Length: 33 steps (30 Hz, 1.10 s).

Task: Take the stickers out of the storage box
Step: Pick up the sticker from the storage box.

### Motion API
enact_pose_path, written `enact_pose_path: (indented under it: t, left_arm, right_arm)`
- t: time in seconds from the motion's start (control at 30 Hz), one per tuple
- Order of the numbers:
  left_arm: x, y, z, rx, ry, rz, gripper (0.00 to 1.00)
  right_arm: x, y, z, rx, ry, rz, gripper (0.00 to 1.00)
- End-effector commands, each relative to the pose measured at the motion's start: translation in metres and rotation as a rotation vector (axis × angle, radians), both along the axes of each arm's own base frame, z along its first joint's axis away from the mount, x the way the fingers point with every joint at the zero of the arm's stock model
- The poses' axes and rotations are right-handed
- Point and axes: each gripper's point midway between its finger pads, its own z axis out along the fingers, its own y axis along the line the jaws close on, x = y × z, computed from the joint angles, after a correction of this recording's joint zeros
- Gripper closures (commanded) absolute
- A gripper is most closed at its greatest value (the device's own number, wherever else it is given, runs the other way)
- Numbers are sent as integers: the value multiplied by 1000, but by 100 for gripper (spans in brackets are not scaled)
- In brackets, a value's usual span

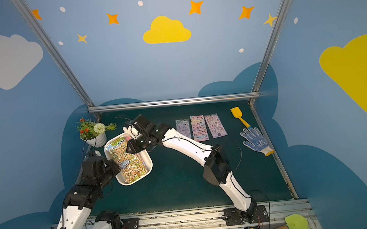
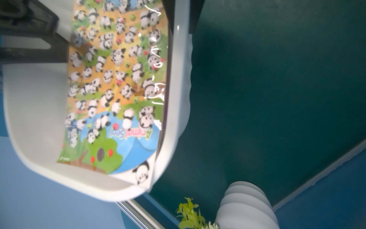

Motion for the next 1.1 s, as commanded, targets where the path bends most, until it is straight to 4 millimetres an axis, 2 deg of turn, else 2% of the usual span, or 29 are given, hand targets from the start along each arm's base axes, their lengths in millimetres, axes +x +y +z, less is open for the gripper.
enact_pose_path:
  t: [0.0, 0.47, 0.97, 1.07]
  left_arm:
    - [13, -5, 33, -58, -135, 4, 96]
    - [15, -4, 30, -56, -124, 3, 96]
    - [14, -4, 30, -55, -123, 4, 96]
    - [14, -4, 29, -54, -122, 3, 96]
  right_arm:
    - [-3, -7, 14, 30, 10, 16, 69]
    - [-15, -9, 28, 78, 35, 69, 82]
    - [-14, -14, 43, 99, 12, 58, 100]
    - [-14, -17, 47, 103, 2, 52, 100]
